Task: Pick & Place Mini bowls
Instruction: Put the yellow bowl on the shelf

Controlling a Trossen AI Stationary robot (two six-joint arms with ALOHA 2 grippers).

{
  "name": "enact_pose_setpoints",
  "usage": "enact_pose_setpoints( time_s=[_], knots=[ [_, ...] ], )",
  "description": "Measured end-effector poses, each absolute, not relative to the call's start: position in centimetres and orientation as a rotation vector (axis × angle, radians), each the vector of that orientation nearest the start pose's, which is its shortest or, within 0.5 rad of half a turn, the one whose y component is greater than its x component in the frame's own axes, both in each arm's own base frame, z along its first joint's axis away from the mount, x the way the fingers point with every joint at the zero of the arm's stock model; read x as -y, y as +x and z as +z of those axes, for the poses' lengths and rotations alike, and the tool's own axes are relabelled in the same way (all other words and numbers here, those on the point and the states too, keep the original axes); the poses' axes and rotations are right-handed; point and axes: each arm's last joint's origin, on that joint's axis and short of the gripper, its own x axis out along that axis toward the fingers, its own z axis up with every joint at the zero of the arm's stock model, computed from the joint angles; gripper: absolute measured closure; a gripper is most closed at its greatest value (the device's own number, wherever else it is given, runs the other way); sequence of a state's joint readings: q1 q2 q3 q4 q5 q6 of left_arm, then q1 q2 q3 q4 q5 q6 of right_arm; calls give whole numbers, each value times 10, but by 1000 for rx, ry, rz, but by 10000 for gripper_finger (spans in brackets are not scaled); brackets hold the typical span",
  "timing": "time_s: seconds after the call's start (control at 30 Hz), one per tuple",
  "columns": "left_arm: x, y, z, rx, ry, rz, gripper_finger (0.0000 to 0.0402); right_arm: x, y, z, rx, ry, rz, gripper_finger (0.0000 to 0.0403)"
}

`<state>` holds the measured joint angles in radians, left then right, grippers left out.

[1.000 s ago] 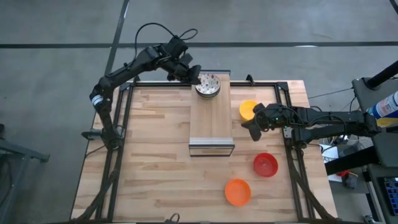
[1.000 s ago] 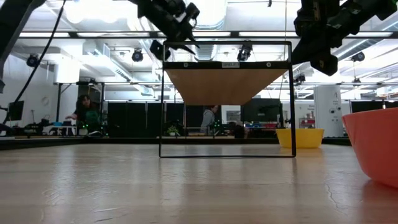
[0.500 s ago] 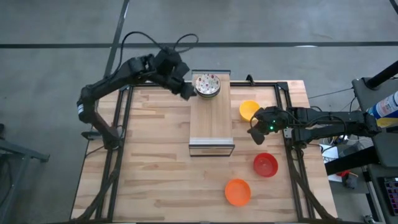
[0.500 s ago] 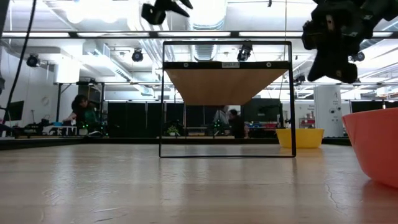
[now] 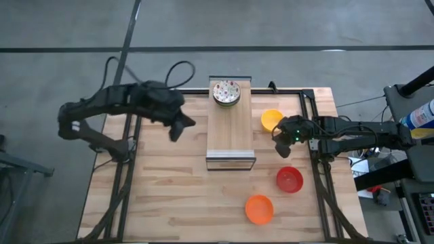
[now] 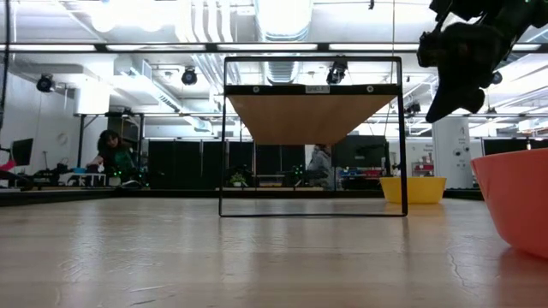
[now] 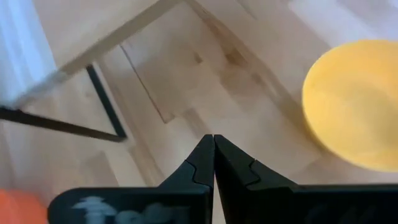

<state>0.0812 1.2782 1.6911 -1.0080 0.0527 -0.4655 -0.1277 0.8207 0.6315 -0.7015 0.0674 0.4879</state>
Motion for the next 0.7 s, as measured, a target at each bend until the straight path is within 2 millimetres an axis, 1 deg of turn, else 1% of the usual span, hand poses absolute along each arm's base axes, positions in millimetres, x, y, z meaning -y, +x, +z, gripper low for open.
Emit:
enact_pose_setpoints(
  time_s=[0.07,0.2,0.3,0.37,0.43,0.53,0.6,0.7],
  knots=[
    [-12,213,453,-520,-491,135,398,23,151,234,-833,462,-398,394],
    [0,198,441,-363,-482,47,399,27,150,231,-854,552,-453,394],
    [7,190,424,-242,-480,-14,399,31,152,224,-929,588,-429,392],
    [10,186,409,-187,-504,-33,399,34,155,218,-984,597,-403,382],
    [12,183,393,-150,-518,-53,399,38,159,213,-1029,603,-390,361],
    [14,176,374,-101,-543,-70,399,43,163,207,-1078,594,-393,315],
    [13,171,364,-84,-536,-57,399,47,167,208,-1093,543,-394,282],
    [11,165,347,-91,-459,9,399,52,172,216,-1117,381,-421,244]
  ],
)
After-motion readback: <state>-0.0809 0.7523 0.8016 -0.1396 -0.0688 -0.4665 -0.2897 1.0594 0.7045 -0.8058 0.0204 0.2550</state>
